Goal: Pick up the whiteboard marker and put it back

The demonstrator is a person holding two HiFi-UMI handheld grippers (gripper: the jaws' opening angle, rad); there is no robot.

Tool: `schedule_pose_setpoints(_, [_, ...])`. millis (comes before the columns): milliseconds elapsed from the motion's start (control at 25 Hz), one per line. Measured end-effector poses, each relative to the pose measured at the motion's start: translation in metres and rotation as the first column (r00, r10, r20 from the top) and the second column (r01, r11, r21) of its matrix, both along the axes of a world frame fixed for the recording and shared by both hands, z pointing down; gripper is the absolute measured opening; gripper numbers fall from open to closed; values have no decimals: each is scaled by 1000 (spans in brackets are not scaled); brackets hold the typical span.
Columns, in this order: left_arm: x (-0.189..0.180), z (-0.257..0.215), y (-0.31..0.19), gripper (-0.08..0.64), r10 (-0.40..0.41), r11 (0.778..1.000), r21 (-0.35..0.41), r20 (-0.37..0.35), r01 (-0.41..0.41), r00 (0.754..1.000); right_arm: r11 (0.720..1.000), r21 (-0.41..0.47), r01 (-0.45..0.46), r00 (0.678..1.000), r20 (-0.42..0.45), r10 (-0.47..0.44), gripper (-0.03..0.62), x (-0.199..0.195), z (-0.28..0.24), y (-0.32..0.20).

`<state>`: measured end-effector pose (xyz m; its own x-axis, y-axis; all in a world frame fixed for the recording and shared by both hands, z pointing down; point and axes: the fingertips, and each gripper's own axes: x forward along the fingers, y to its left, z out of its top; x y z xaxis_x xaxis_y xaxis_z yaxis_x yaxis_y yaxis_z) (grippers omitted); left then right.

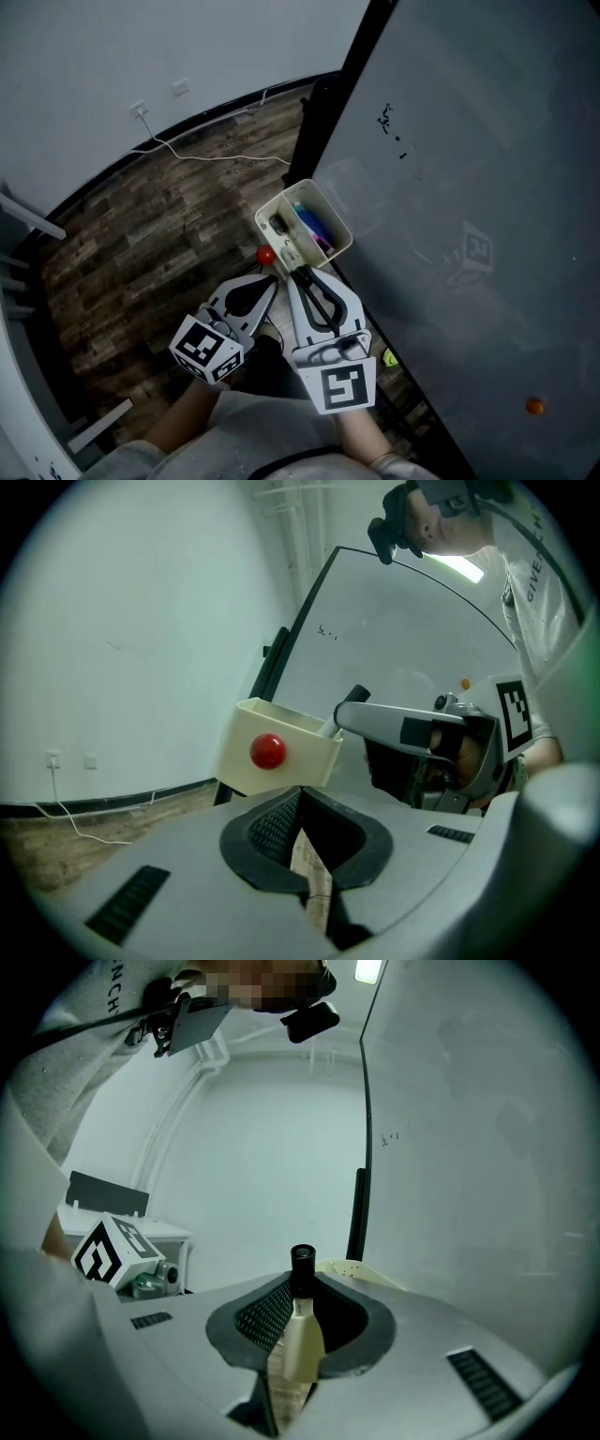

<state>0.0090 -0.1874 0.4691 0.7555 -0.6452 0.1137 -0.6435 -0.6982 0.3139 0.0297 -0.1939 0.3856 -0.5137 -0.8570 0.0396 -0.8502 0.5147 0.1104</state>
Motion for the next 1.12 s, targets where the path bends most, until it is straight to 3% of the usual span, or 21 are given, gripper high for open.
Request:
schedule_pose_setpoints(360, [-3,0,1,15,0,1000,-8,-3,0,1000,1000,-14,-4,995,-99,2,75,-4,12,6])
schedule_pose_setpoints(1120, [-4,-5,11,15,14,1000,6,-8,-14,1000,1000,-7,-10,996,-91,10,83,-4,10,14])
